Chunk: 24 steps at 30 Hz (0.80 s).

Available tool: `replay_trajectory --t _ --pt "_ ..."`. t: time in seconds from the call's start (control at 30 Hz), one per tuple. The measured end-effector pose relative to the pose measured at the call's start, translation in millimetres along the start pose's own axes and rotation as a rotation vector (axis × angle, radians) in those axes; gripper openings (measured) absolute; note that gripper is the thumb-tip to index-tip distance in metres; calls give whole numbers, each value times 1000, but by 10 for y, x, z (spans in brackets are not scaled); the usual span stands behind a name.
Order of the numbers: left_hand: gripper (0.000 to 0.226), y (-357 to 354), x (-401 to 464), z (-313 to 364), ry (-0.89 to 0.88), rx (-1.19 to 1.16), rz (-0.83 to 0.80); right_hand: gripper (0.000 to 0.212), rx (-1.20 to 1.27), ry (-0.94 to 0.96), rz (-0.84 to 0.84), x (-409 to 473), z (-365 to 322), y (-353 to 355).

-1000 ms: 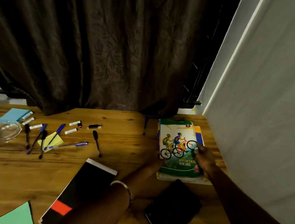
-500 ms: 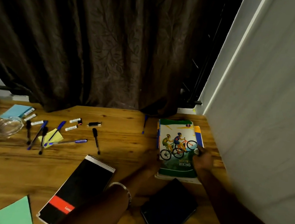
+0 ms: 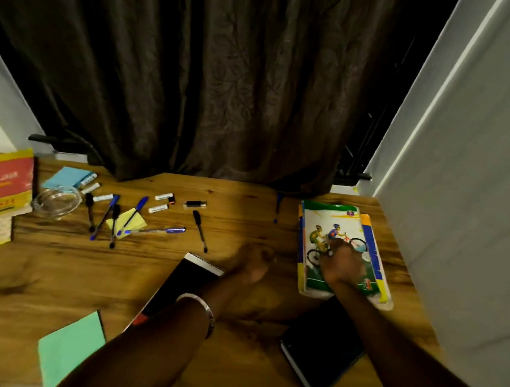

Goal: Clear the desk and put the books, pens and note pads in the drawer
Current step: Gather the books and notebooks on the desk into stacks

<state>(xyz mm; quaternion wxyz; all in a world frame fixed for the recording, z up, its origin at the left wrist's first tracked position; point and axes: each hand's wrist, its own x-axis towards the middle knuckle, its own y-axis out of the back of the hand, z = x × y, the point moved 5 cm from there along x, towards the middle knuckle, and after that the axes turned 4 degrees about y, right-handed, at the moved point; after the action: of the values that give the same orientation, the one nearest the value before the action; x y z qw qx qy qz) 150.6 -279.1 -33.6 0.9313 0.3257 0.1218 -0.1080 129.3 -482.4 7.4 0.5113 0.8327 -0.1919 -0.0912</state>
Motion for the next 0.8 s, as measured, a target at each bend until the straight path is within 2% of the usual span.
replay_trajectory --t 0.1,0.2,0.3,0.33,0.4,0.43,0.5,0.57,0.6,0.73,0.8 --pt "25 396 -134 -244 19 90 87 35 20 23 -67 -251 -301 -87" --pt "22 722 -276 -529 36 188 138 33 53 19 -210 -483 -533 -279" --pt "29 980 -427 -803 68 324 140 42 62 25 -353 -675 -581 -651" --pt "32 1061 -485 -905 113 354 138 43 129 9 -399 -850 -583 -701" --pt "39 1193 -567 -1119 201 410 140 27 441 -99 -585 -1356 -704 -679" --pt "43 1242 -600 -1230 231 434 128 21 508 -126 -650 -1527 -755 -761" --pt "47 1319 -678 -1386 248 437 110 26 620 -285 -599 -1557 -846 -829" --pt "48 1372 -744 -1445 234 380 109 38 514 -305 -465 -1457 -990 -877" --pt "47 1405 -796 -1462 260 340 107 38 508 -318 -466 -1460 -1055 -933" --pt "54 1397 -896 -1525 341 128 47 24 587 -386 -561 -1624 -1243 -1073" --pt "52 1333 -924 -1623 402 -51 -25 7 603 -399 -550 -1652 -1290 -1094"
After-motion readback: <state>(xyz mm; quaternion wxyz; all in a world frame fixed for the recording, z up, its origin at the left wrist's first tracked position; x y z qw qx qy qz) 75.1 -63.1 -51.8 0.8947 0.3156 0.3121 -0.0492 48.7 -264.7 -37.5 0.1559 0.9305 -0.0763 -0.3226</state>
